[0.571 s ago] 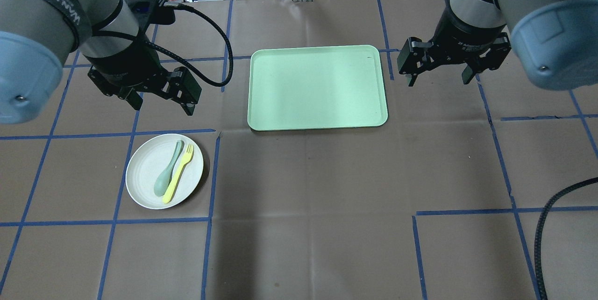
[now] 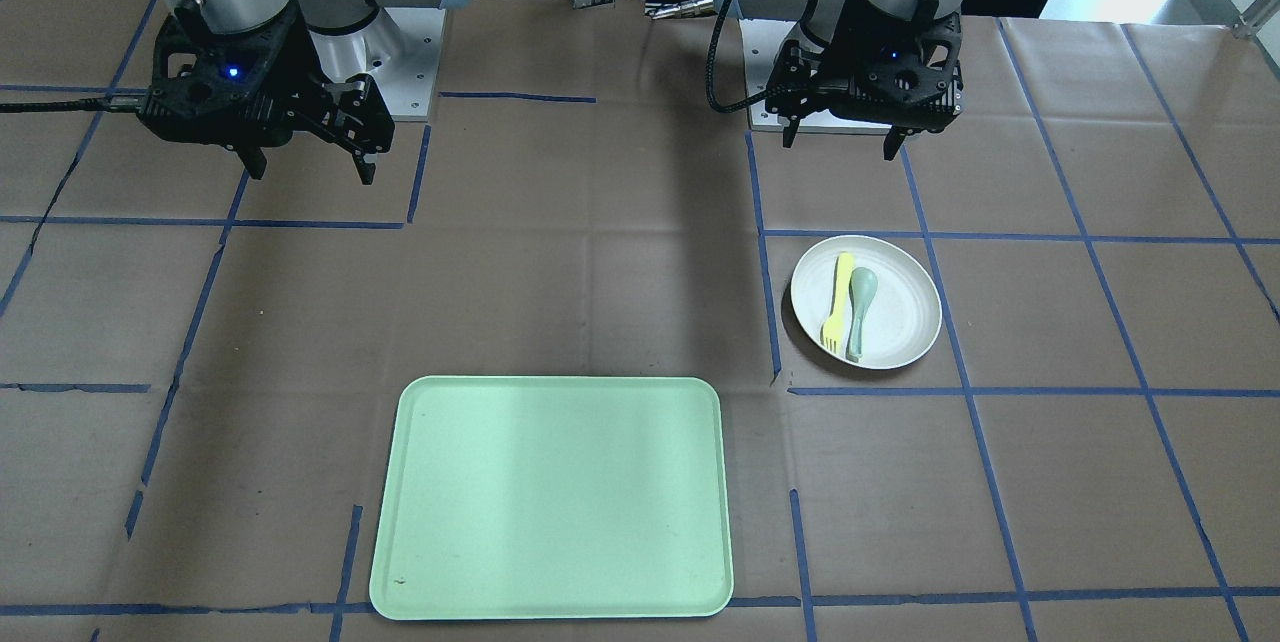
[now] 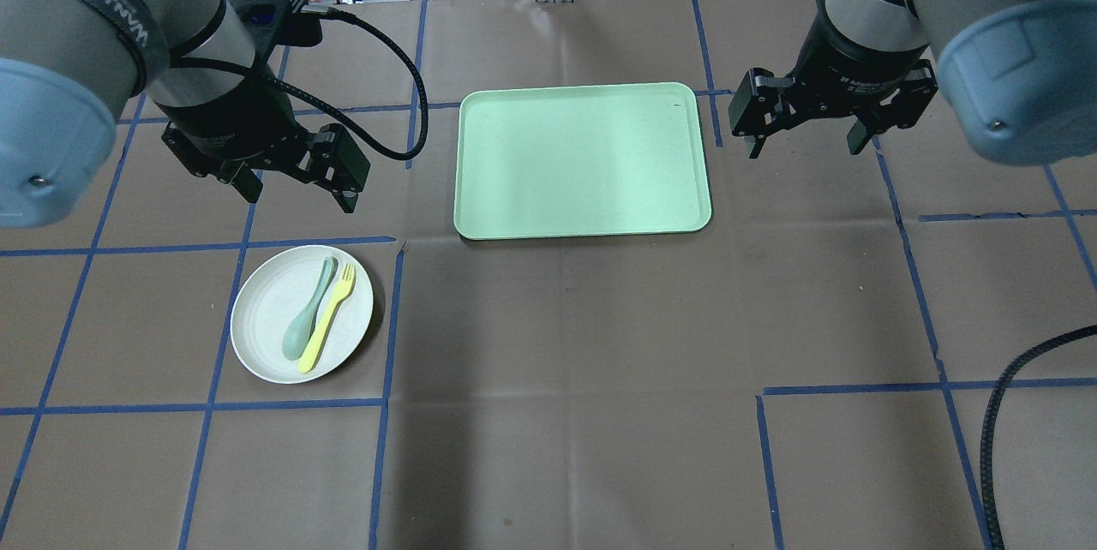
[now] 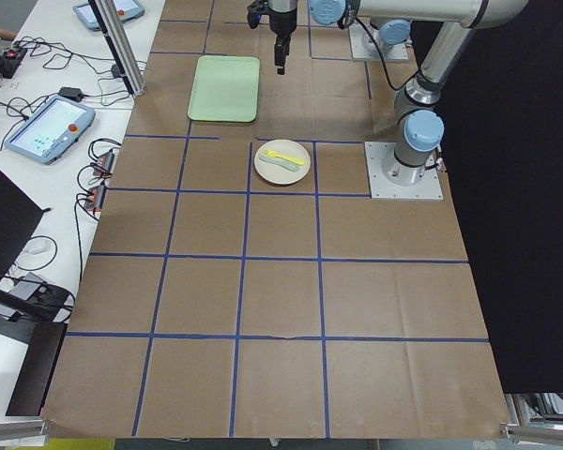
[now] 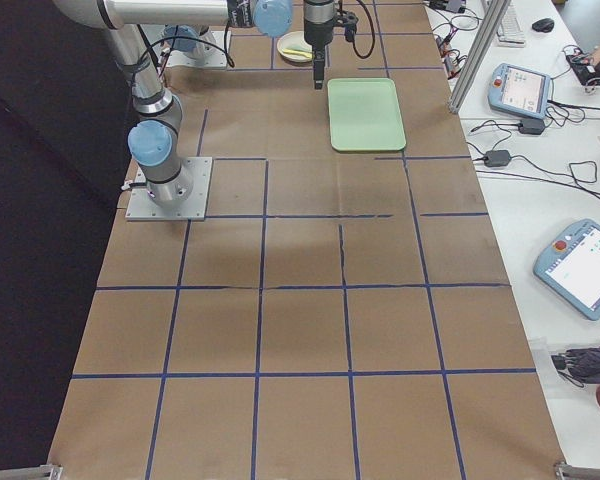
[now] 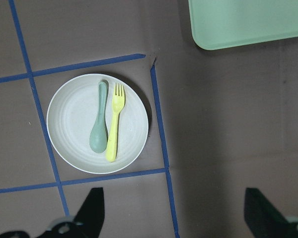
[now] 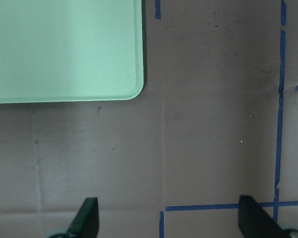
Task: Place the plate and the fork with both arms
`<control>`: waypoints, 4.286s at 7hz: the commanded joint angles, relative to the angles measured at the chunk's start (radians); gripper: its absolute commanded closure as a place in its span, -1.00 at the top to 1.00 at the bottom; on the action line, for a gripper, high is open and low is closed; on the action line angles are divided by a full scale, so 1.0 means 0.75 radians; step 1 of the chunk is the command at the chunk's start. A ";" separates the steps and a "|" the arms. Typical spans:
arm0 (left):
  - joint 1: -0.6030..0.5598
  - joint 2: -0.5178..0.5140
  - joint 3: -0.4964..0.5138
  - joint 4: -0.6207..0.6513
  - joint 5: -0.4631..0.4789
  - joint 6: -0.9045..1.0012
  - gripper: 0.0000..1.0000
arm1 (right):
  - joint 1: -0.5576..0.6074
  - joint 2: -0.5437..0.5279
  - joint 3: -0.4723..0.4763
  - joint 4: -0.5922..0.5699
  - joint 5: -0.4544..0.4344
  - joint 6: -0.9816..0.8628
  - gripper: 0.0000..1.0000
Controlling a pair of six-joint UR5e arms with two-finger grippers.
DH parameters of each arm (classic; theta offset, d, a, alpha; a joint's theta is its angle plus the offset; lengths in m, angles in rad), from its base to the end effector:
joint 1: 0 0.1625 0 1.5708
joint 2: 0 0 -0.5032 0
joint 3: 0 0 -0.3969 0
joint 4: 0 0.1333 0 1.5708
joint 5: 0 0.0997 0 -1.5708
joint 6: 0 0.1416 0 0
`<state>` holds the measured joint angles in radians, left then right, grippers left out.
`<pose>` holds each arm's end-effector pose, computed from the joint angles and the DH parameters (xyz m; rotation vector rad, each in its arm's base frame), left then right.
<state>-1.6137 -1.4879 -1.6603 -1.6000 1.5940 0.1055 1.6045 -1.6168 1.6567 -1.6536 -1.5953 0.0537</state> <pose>-0.1492 -0.4438 0.5163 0.2319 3.1104 0.0570 0.1459 -0.4745 0.5122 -0.0320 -3.1181 0.0685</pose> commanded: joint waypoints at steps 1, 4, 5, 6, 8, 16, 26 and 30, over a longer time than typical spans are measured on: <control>0.000 -0.002 -0.003 0.000 -0.006 0.005 0.99 | 0.000 0.000 0.000 0.000 0.000 0.000 1.00; 0.014 0.002 0.011 -0.002 0.004 0.025 0.99 | 0.000 0.000 0.000 0.000 0.000 0.000 1.00; 0.012 0.024 -0.011 -0.014 0.010 0.023 0.99 | 0.000 0.000 0.000 0.000 0.000 0.000 1.00; 0.014 0.033 -0.014 -0.018 -0.002 0.011 0.99 | 0.000 0.002 0.000 0.000 0.000 0.000 1.00; 0.014 0.045 -0.040 -0.014 0.006 0.021 0.99 | 0.000 0.000 0.000 0.000 0.000 0.000 1.00; 0.552 0.004 -0.651 0.594 -0.109 0.526 0.99 | 0.000 0.000 0.000 0.000 0.000 0.000 1.00; 0.861 -0.435 -0.633 0.859 -0.389 0.902 0.64 | 0.000 0.000 0.002 0.002 0.000 0.000 1.00; 0.861 -0.442 -0.627 0.861 -0.381 0.900 -0.41 | 0.000 0.000 0.002 0.002 0.000 0.000 1.00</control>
<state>-0.9680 -1.8194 -2.1308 -0.9544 1.3078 0.7809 1.6045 -1.6166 1.6582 -1.6521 -1.5954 0.0537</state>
